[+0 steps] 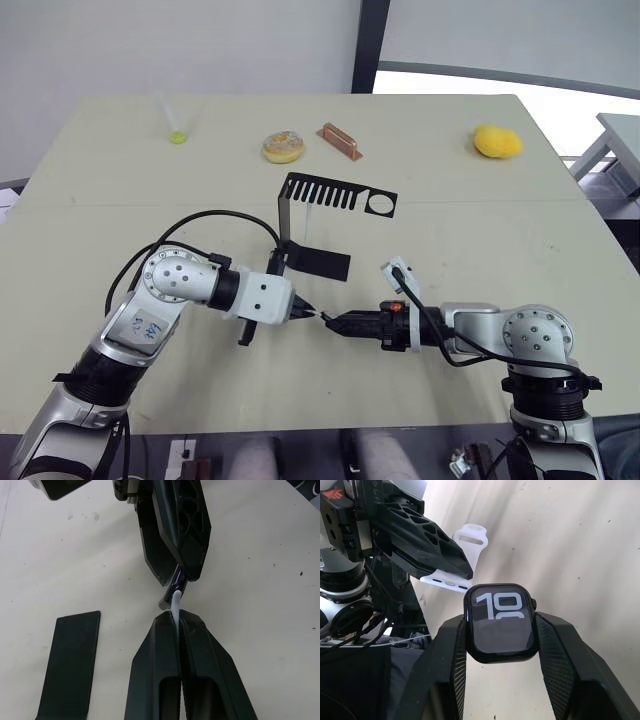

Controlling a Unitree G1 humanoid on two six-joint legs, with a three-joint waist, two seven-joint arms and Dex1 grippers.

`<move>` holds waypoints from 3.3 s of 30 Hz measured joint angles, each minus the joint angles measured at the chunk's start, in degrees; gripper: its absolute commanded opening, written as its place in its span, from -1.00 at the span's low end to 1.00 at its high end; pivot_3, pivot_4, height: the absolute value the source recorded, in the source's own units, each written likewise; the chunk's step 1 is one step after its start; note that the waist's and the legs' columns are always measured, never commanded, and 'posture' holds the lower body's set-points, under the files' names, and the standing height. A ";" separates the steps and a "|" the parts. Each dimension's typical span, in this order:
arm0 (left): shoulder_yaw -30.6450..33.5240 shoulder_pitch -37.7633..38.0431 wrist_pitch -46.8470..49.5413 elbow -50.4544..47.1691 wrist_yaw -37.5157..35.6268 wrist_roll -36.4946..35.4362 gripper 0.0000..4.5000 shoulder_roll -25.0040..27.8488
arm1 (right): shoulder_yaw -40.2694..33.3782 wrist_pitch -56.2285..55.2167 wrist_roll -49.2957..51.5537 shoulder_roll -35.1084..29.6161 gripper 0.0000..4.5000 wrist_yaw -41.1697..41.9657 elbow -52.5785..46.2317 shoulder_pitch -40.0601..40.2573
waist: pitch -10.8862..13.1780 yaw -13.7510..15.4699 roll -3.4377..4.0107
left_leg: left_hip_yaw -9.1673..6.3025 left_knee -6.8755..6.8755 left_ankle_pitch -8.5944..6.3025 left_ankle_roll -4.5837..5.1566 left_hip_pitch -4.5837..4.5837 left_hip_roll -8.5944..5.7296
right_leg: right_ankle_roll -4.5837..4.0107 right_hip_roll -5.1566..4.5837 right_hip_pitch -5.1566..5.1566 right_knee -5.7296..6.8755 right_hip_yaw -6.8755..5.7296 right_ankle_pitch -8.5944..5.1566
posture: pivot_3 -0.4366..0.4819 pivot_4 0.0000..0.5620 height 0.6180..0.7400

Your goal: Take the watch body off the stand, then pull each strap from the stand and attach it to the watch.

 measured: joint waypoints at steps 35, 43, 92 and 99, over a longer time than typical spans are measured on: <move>-3.23 -1.08 3.19 -1.95 1.09 5.80 -1.00 -1.47 | 0.01 0.18 0.00 -0.25 -0.33 -1.03 0.00 0.11 | 0.00 0.03 0.00 | 0.00 0.02 0.00 0.00 0.00 0.00 | 0.00 0.00 0.00 0.01 0.00 0.00 | -0.05 -0.47 1.00; -3.81 -1.60 4.18 -1.95 1.21 7.27 -1.00 -2.32 | -0.30 0.19 -0.01 -0.27 -0.33 -1.06 0.00 0.11 | 0.00 0.04 0.00 | 0.00 0.02 0.00 0.00 0.00 -0.01 | 0.00 0.00 0.00 0.01 0.01 0.00 | -0.05 -0.47 1.00; -4.81 -1.61 7.97 -2.02 2.50 9.13 -1.00 -4.01 | 0.19 0.53 0.00 -0.64 -0.33 -1.05 -0.72 0.11 | 0.00 0.08 0.00 | -0.01 0.05 0.00 0.00 0.00 -0.01 | 0.00 0.00 0.00 0.05 0.00 0.00 | -0.05 -0.47 1.00; -4.83 -1.61 8.01 -2.02 2.50 9.39 -1.00 -4.12 | 0.20 0.52 0.00 -0.61 -0.33 -1.05 -0.72 0.11 | 0.00 0.08 0.00 | -0.01 0.05 0.00 0.00 0.00 -0.01 | 0.00 0.00 0.00 0.05 0.01 0.00 | -0.05 -0.47 1.00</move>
